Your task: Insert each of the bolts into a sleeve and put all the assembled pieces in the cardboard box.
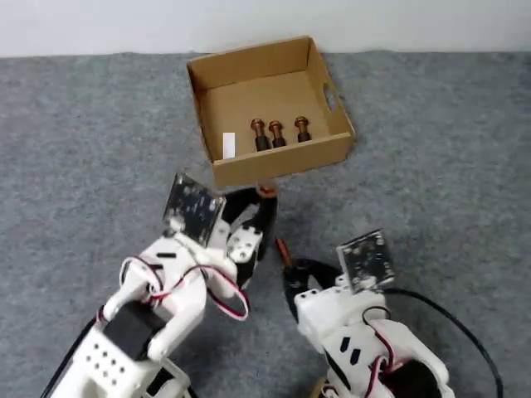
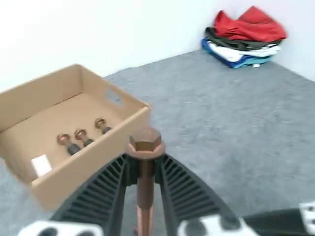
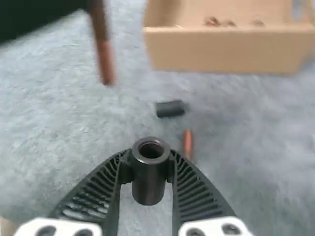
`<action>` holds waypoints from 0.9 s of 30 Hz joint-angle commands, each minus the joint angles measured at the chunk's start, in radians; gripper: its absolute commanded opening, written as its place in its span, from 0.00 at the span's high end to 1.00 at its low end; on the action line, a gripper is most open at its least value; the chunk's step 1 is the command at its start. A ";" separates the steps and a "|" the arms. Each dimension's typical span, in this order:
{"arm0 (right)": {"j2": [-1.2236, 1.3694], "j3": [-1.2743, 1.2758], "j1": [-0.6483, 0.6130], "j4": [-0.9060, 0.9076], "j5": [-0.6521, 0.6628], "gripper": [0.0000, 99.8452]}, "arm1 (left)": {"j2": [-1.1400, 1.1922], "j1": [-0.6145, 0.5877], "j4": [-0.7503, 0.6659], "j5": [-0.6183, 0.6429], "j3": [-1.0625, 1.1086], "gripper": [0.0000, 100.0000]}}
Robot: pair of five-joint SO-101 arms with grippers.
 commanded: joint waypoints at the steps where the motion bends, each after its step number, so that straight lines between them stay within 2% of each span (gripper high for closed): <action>1: -0.002 0.006 -0.059 -0.059 0.048 0.99 | -0.075 0.031 -0.049 0.091 0.012 1.00; 10: -0.002 0.009 -0.081 -0.064 0.058 0.99 | -0.123 0.071 -0.043 0.295 0.013 1.00; 22: -0.002 0.009 -0.081 -0.065 0.058 0.99 | -0.126 0.074 -0.048 0.305 0.082 1.00; 27: -0.002 0.011 -0.081 -0.065 0.055 0.99 | -0.126 0.112 -0.048 0.305 0.082 1.00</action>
